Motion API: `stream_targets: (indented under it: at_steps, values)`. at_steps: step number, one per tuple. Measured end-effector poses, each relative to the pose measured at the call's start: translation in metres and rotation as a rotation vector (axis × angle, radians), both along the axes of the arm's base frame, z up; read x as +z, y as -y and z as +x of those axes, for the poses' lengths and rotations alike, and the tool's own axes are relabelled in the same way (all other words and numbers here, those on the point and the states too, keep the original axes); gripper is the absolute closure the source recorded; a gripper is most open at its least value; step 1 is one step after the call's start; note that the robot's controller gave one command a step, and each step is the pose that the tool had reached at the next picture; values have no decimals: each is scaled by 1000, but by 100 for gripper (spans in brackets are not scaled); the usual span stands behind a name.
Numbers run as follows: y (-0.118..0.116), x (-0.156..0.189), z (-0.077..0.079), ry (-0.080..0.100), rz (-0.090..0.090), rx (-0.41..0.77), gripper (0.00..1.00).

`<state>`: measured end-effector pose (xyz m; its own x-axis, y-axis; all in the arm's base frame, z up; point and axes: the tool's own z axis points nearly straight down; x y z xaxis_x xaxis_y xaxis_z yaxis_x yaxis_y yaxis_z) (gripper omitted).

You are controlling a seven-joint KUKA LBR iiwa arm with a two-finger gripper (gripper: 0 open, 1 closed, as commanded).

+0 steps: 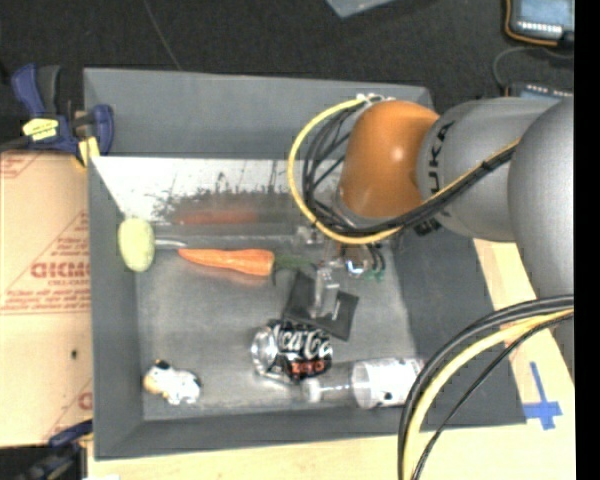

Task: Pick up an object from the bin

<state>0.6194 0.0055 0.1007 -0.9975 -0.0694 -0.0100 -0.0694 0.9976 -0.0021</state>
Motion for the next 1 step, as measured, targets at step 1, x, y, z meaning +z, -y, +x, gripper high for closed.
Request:
stream_targets:
  at_steps: [1]
  values:
    - [-5, -33, -12, -3, 2, -115, 0]
